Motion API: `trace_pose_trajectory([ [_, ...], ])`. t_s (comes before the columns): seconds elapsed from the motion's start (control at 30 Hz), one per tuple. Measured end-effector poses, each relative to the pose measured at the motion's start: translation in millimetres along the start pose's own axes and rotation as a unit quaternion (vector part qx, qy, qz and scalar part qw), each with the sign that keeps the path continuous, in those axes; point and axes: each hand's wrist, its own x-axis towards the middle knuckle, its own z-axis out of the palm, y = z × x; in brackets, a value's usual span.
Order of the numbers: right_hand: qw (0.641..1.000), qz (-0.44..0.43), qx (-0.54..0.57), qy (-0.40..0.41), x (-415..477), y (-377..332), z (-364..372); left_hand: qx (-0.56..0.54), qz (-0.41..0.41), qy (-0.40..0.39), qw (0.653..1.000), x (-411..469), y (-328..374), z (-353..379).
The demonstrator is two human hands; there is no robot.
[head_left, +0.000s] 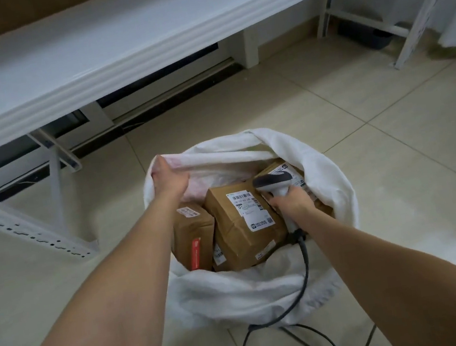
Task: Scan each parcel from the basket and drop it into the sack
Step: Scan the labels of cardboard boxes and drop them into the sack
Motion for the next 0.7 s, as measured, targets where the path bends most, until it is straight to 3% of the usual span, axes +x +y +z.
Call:
trace_pose_trajectory([
  [0.17,0.998,0.023,0.065,0.012,0.6,-8.3,0.7,0.168,0.023,-0.109,0.979,-15.0,-7.6,15.0],
  [0.27,0.987,0.054,0.149,0.003,-21.7,-19.1,-7.6,0.116,-0.007,-0.182,0.976,-45.7,6.3,3.5],
  [0.47,0.982,0.084,0.168,0.013,-86.4,-61.4,-59.9,0.076,-0.003,-0.263,0.962,-96.1,63.5,-47.1],
  [0.7,0.916,0.187,0.354,-0.018,-167.8,-112.5,-141.1,0.091,0.011,-0.321,0.943,-164.1,147.1,-112.9],
])
